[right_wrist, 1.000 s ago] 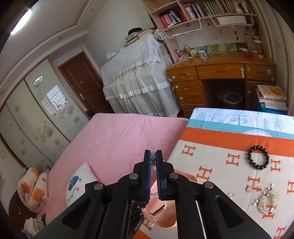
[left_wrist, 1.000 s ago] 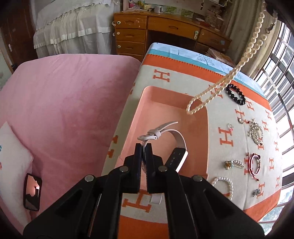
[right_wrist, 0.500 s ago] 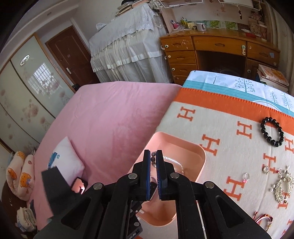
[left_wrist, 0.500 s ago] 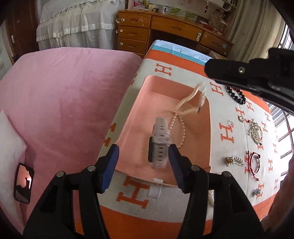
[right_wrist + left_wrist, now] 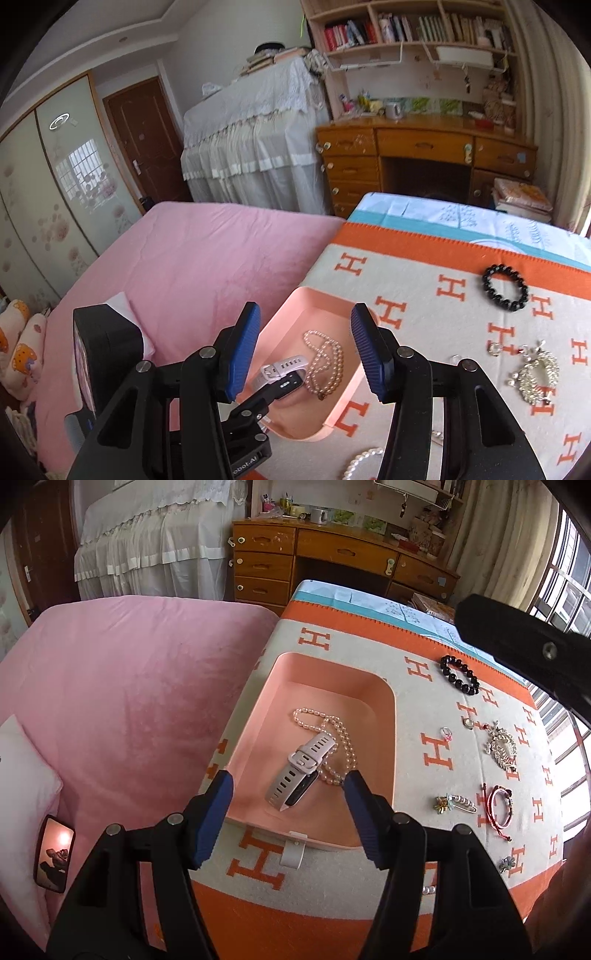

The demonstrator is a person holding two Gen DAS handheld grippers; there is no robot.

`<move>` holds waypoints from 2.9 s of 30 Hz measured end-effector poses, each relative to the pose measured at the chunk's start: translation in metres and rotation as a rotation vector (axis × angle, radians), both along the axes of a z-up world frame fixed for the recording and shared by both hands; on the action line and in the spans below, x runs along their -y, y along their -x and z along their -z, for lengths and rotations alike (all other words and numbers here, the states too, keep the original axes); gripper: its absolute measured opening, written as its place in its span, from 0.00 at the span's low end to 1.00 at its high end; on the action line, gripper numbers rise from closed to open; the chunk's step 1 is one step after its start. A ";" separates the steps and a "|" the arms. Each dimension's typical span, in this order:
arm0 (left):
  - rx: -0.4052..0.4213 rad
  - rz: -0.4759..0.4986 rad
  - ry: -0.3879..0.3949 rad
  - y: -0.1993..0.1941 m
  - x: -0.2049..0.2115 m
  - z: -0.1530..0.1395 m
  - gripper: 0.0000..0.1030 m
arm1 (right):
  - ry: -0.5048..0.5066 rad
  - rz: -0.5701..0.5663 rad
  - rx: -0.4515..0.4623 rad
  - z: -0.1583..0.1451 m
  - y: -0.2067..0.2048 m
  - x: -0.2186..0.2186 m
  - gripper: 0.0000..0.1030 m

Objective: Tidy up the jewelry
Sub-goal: 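Open both tools and withdraw them from the pink tray, then grasp the white pearl bracelet with the left tool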

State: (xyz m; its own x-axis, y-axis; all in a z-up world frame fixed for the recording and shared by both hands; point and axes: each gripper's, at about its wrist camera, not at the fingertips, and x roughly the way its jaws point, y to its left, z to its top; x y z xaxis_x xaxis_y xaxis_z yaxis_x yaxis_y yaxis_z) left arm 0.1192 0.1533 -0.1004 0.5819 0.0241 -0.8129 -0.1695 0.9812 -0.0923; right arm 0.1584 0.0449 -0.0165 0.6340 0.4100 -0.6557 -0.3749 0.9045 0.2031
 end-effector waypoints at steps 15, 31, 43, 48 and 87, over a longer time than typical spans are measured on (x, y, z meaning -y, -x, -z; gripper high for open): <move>0.091 0.030 -0.043 0.032 0.046 -0.027 0.58 | -0.010 0.057 0.109 -0.009 0.056 0.077 0.73; 0.073 0.112 0.030 0.039 0.089 -0.022 0.62 | 0.105 0.128 0.232 -0.031 0.121 0.151 0.86; 0.023 0.167 0.045 0.039 0.113 -0.008 0.64 | 0.161 0.230 0.154 -0.012 0.143 0.207 0.86; -0.006 0.169 0.056 0.038 0.112 0.000 0.64 | 0.188 0.303 0.082 0.007 0.149 0.236 0.86; -0.278 0.362 -0.063 -0.002 0.152 0.080 0.18 | 0.216 0.356 -0.223 0.112 0.123 0.288 0.72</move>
State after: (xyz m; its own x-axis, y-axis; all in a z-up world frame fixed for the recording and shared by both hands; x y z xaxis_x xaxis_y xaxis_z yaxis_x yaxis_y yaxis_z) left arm 0.1210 0.0016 -0.1806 0.3221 -0.0863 -0.9427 0.1753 0.9840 -0.0302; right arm 0.0349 -0.2436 -0.1283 0.5441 0.0318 -0.8384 -0.0019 0.9993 0.0366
